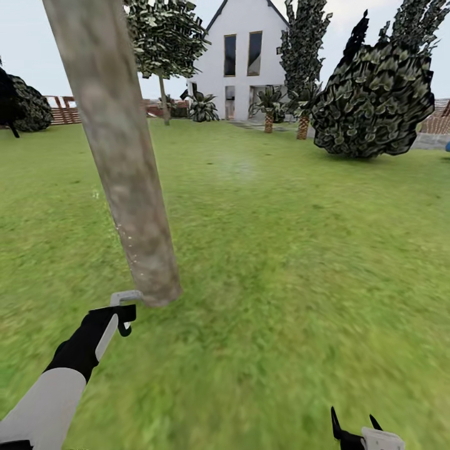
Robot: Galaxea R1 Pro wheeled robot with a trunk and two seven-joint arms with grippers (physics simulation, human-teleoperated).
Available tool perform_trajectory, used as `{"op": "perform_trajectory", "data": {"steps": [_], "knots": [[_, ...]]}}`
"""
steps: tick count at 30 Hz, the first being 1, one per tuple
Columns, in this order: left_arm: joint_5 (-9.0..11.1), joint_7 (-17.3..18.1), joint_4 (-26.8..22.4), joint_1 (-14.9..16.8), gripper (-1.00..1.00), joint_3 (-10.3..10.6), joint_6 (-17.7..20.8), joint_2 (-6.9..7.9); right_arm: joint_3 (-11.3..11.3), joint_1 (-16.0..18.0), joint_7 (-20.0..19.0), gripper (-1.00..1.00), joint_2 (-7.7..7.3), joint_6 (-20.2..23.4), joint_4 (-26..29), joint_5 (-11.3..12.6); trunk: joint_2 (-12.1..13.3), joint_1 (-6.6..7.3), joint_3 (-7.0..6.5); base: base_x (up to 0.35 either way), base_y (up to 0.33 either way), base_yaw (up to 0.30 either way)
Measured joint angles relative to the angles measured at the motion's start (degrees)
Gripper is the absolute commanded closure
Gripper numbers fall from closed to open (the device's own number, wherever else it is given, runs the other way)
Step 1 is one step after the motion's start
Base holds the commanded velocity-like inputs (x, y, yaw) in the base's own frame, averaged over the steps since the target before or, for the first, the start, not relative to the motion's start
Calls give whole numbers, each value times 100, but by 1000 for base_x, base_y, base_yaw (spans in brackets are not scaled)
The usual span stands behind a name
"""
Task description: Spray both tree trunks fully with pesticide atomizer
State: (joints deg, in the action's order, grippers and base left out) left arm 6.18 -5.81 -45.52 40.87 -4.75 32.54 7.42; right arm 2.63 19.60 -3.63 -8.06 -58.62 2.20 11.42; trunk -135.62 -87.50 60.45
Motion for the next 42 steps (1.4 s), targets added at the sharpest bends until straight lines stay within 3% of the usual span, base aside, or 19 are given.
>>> {"op": "perform_trajectory", "data": {"steps": [12, 23, 42], "knots": [[-1, 1, 0, 0, 100, 0, 7, -4, 0, 0, -5, -100, -2, -2, 9, 0, 0, 0, 0, 105, -267, 32], [1, 1, 9, 0, 100, 2, -1, -24, 0, 0, -4, -100, -2, -2, 5, 0, 0, 0, 0, 124, -270, 260], [-14, -8, 9, 0, 100, 7, -39, -171, 0, 0, -7, -100, 5, 0, 0, -8, 0, 0, 0, 138, -270, 71]]}}
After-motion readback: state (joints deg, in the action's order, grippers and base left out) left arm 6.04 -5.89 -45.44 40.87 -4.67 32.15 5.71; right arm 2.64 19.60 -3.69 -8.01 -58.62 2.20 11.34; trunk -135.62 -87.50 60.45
